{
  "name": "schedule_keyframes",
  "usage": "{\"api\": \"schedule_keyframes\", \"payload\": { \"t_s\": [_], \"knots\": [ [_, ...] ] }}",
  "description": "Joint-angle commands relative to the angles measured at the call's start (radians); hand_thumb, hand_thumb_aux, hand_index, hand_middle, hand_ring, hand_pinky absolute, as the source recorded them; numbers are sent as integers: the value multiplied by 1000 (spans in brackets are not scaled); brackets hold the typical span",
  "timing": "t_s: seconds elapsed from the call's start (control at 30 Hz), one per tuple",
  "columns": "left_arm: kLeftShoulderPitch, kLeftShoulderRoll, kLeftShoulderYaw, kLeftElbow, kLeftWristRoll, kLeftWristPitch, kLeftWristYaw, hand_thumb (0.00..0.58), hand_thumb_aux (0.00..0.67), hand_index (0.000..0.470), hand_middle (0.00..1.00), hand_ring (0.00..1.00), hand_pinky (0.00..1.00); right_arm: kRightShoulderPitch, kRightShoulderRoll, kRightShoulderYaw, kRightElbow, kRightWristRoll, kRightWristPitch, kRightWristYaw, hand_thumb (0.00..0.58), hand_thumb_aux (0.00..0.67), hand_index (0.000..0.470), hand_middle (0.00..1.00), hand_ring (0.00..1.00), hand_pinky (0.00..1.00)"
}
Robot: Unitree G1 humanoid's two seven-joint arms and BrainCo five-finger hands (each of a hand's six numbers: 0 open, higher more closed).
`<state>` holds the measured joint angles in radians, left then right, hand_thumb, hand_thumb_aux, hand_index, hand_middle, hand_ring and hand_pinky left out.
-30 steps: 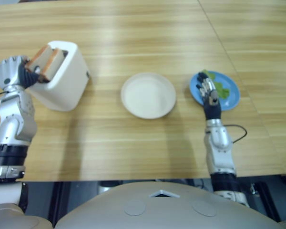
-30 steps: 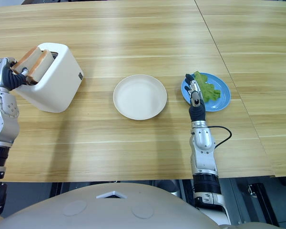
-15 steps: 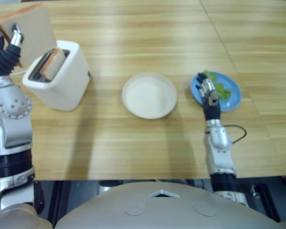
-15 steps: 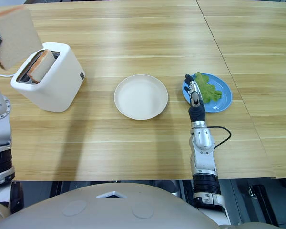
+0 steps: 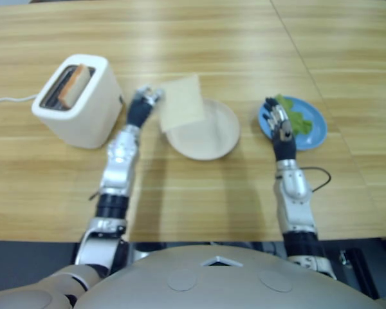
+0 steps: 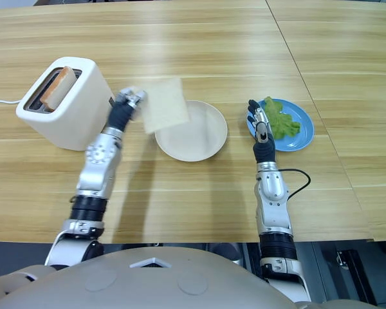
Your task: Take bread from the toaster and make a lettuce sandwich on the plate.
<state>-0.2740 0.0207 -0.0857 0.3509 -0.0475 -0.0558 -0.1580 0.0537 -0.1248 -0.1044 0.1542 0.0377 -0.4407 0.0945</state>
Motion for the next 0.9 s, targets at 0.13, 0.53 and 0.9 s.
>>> {"api": "schedule_keyframes", "payload": {
  "t_s": [0.13, 0.53, 0.9],
  "knots": [
    [-139, 3, -27, 342, 87, -139, 26, 580, 670, 460, 1000, 1000, 1000, -1, -6, -2, 8, -4, 23, 1, 0, 0, 0, 0, 0, 0],
    [-168, 28, -95, 470, 265, -309, 139, 385, 281, 193, 204, 204, 204, -1, -7, -4, 7, -4, 29, 4, 0, 0, 0, 0, 0, 0],
    [-107, 147, -262, 168, 644, -181, 352, 0, 0, 0, 0, 0, 0, 14, -11, -5, -18, -3, 34, 7, 0, 0, 0, 0, 0, 0]
  ]
}}
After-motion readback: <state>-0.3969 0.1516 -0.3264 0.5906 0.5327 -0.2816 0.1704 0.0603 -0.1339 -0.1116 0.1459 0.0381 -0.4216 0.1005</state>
